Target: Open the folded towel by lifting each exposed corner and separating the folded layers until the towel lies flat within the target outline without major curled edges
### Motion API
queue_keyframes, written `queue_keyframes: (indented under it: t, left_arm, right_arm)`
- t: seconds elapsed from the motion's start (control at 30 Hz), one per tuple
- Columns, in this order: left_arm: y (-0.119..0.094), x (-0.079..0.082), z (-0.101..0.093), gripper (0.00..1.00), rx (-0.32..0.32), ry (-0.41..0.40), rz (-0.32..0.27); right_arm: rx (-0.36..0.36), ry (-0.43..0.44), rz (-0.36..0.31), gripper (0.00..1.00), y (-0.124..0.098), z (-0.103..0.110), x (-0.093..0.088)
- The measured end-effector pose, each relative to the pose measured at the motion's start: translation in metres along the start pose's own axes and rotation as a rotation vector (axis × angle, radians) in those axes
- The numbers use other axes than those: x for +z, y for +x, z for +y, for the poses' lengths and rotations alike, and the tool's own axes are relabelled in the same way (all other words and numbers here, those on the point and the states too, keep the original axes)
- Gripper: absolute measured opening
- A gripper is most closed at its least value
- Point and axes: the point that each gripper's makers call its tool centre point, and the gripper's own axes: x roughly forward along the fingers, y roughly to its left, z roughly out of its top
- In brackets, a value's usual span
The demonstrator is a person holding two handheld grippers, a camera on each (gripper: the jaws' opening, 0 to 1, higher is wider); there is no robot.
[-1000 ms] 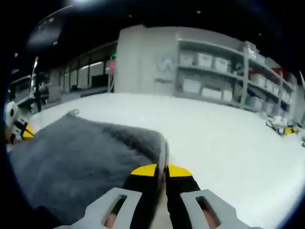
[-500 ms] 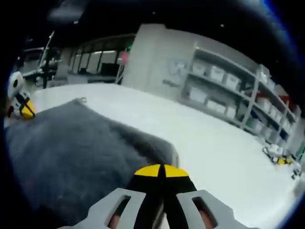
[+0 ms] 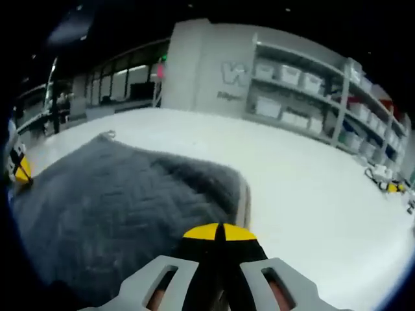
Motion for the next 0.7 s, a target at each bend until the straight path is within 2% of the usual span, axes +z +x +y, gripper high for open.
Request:
queue_keyframes:
  t: [0.07, 0.17, 0.23, 0.3, 0.4, 0.53, 0.6, 0.67, 0.7]
  left_arm:
    - [-0.001, 0.003, -0.011, 0.01, -0.068, -0.057, -0.006]
    - [-0.004, 0.014, -0.011, 0.01, -0.075, -0.131, -0.041]
    - [-0.005, 0.020, -0.009, 0.01, -0.076, -0.177, -0.064]
    - [-0.006, 0.023, -0.002, 0.01, -0.077, -0.216, -0.066]
    - [-0.005, 0.024, 0.002, 0.01, -0.060, -0.228, -0.072]
    - [0.000, 0.023, 0.000, 0.01, -0.061, -0.226, -0.065]
    - [0.002, 0.021, -0.004, 0.01, -0.067, -0.221, -0.055]
    - [0.004, 0.020, -0.006, 0.01, -0.072, -0.224, -0.046]
    - [0.004, 0.019, -0.007, 0.01, -0.081, -0.228, -0.039]
  right_arm:
    - [0.006, -0.004, -0.019, 0.00, -0.003, 0.005, 0.008]
    - [-0.020, -0.059, -0.033, 0.00, -0.006, 0.008, 0.016]
    - [-0.029, -0.056, -0.033, 0.00, -0.009, 0.009, 0.020]
    - [-0.033, -0.035, -0.066, 0.00, -0.013, 0.006, 0.030]
    - [-0.054, -0.029, -0.081, 0.00, -0.016, -0.002, 0.042]
    - [-0.070, -0.019, -0.053, 0.00, -0.010, -0.006, 0.055]
    - [-0.048, -0.042, 0.027, 0.00, 0.001, 0.000, 0.048]
    - [-0.091, -0.099, 0.045, 0.00, 0.018, -0.008, 0.046]
    - [-0.089, -0.104, 0.051, 0.00, 0.022, -0.009, 0.044]
